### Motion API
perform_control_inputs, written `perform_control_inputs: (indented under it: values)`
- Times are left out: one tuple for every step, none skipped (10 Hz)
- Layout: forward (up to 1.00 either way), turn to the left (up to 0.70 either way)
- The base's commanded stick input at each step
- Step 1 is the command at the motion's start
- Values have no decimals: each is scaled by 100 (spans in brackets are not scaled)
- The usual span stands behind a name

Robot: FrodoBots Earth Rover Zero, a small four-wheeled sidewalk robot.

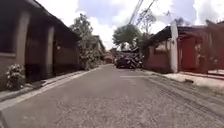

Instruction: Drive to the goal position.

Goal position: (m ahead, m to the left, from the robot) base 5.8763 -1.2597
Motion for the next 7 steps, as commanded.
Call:
perform_control_inputs:
  values:
    - [100, 0]
    - [100, 0]
    - [100, 0]
    - [100, 0]
    - [100, 0]
    - [100, 0]
    - [100, 0]
